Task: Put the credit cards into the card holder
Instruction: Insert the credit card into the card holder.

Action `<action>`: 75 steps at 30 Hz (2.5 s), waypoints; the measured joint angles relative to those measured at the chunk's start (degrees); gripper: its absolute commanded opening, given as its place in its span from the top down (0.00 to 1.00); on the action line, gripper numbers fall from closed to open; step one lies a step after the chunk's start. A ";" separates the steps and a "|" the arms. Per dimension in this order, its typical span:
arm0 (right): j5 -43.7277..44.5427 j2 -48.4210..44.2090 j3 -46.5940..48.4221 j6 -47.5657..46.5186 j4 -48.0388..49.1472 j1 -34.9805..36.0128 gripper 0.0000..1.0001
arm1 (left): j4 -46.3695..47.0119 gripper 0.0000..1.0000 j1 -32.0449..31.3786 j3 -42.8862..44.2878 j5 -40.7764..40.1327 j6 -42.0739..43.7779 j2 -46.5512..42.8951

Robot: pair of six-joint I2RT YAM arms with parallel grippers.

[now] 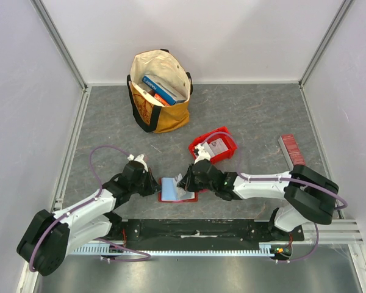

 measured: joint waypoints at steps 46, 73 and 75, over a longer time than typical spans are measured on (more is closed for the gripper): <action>4.48 11.69 -11.19 13.53 29.22 1.51 0.77 | 6.16 0.98 0.02 -1.75 2.34 -1.68 2.03; 9.03 6.08 0.74 2.99 -1.97 2.91 0.58 | 6.19 0.98 0.00 -1.75 2.54 -1.68 2.03; 7.98 6.43 0.76 2.45 -0.94 2.95 0.60 | 6.14 0.98 0.00 -1.75 2.58 -1.68 2.01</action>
